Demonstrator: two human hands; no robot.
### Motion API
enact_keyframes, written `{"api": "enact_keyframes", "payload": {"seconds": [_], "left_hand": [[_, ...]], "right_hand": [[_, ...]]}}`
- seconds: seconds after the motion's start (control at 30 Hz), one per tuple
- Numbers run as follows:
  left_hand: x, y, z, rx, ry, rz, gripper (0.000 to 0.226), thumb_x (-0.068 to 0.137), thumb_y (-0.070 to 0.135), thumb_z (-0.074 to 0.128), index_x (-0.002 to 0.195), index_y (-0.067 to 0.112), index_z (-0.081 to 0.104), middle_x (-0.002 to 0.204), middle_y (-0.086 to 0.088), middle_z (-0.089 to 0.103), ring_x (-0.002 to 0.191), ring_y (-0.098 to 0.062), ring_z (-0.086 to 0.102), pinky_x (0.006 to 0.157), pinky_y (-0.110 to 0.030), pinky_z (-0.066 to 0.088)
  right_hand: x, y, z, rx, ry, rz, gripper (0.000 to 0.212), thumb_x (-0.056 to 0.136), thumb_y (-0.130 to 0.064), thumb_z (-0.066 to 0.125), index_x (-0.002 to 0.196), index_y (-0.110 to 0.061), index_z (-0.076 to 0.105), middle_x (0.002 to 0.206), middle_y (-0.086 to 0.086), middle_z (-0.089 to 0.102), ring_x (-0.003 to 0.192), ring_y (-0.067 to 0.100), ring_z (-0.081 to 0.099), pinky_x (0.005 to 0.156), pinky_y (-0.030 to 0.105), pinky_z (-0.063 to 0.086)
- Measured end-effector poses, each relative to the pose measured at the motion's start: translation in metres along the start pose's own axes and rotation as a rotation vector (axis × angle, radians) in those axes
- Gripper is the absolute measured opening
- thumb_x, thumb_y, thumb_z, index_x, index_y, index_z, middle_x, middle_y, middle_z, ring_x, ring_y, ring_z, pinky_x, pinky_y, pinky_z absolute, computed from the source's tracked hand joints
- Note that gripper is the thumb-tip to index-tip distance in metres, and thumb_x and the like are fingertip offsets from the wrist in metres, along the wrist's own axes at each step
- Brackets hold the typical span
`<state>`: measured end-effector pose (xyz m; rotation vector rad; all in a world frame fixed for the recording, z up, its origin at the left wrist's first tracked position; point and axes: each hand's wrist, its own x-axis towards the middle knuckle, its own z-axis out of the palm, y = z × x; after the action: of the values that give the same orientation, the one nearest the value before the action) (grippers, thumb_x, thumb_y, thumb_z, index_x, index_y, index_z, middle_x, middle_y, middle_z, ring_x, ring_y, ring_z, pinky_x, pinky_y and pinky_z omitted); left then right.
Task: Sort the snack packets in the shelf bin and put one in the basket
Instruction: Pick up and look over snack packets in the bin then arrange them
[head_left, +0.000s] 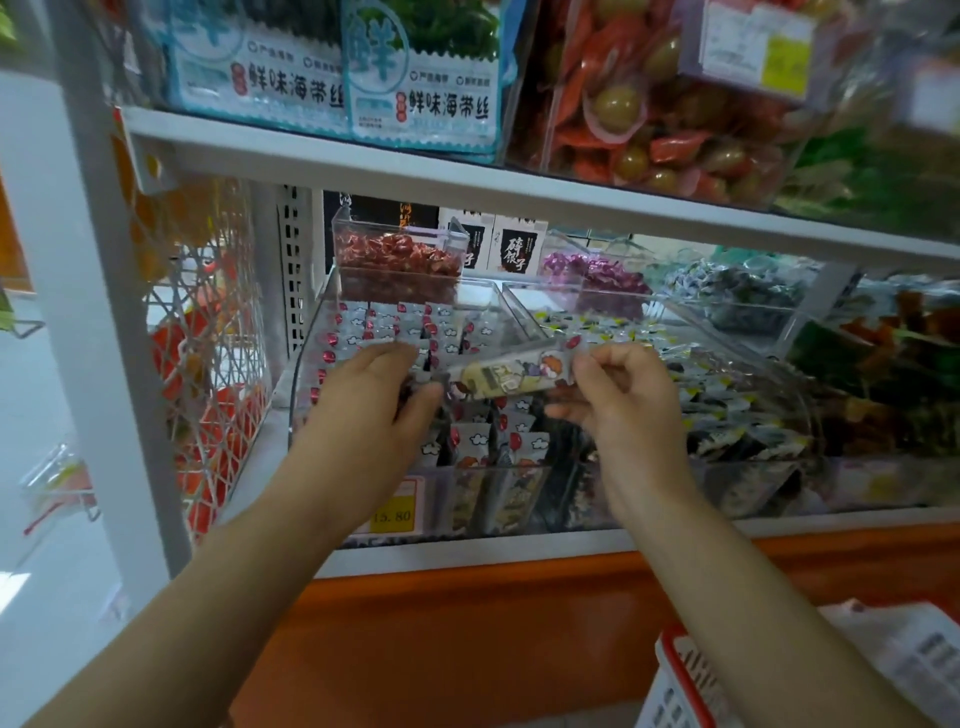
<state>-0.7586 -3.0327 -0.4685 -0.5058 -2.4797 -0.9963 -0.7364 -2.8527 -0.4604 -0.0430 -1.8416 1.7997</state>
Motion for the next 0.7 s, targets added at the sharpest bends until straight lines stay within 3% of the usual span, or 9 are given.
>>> {"api": "enact_keyframes", "payload": {"seconds": [0.03,0.1,0.17,0.23,0.33,0.53,0.7], "left_hand": [[-0.001,0.003,0.000,-0.051,0.002,-0.002,0.045,0.096,0.031,0.043,0.137,0.013,0.043,0.133,-0.006,0.049,0.119,-0.020,0.046,0.099,-0.026,0.037],[-0.003,0.008,0.000,-0.169,-0.011,-0.017,0.034,0.096,0.029,0.043,0.122,0.011,0.056,0.100,-0.001,0.060,0.088,-0.012,0.054,0.071,-0.009,0.041],[-0.005,0.012,0.000,-0.294,-0.021,-0.062,0.026,0.095,0.027,0.045,0.094,0.006,0.061,0.075,-0.008,0.057,0.066,-0.014,0.050,0.054,-0.012,0.037],[-0.005,0.014,-0.001,-0.437,-0.015,-0.134,0.022,0.094,0.025,0.048,0.086,0.011,0.063,0.075,-0.011,0.061,0.064,-0.017,0.055,0.054,-0.021,0.043],[-0.005,0.012,-0.001,-0.700,-0.037,-0.265,0.018,0.092,0.025,0.051,0.082,0.023,0.066,0.070,0.003,0.067,0.064,-0.004,0.063,0.054,-0.011,0.050],[-0.002,0.009,-0.004,-1.126,-0.093,-0.489,0.043,0.091,0.020,0.053,0.051,0.021,0.069,0.060,0.000,0.063,0.057,-0.007,0.060,0.055,-0.016,0.052],[-0.001,0.010,-0.001,-1.309,-0.073,-0.582,0.023,0.092,0.012,0.052,0.070,0.013,0.060,0.056,0.002,0.061,0.051,-0.005,0.058,0.048,-0.016,0.050]], "right_hand": [[-0.003,-0.001,-0.002,0.058,-0.001,0.031,0.012,0.095,-0.007,0.051,0.083,-0.008,0.052,0.085,0.009,0.060,0.062,0.009,0.064,0.057,0.024,0.056],[-0.008,-0.003,-0.003,0.188,-0.002,0.100,0.011,0.094,-0.005,0.051,0.083,-0.005,0.053,0.080,0.007,0.061,0.061,0.012,0.064,0.056,0.023,0.056],[-0.012,-0.003,-0.004,0.294,-0.019,0.180,0.010,0.094,-0.004,0.050,0.084,-0.003,0.054,0.079,0.008,0.064,0.060,0.013,0.066,0.055,0.023,0.055],[-0.013,-0.003,-0.005,0.369,-0.047,0.237,0.012,0.093,-0.006,0.051,0.083,-0.004,0.057,0.079,0.010,0.067,0.060,0.014,0.067,0.054,0.023,0.054],[-0.011,-0.004,-0.008,0.477,-0.087,0.292,0.014,0.091,-0.008,0.054,0.079,-0.005,0.061,0.069,0.006,0.070,0.060,0.015,0.068,0.052,0.023,0.054],[-0.010,0.000,-0.010,0.595,-0.120,0.399,0.015,0.091,-0.008,0.053,0.083,-0.003,0.065,0.068,0.009,0.071,0.058,0.015,0.068,0.051,0.022,0.054],[-0.010,0.002,-0.010,0.536,-0.122,0.351,0.016,0.094,-0.007,0.049,0.083,-0.004,0.060,0.066,0.005,0.071,0.055,0.015,0.067,0.049,0.022,0.053]]}}
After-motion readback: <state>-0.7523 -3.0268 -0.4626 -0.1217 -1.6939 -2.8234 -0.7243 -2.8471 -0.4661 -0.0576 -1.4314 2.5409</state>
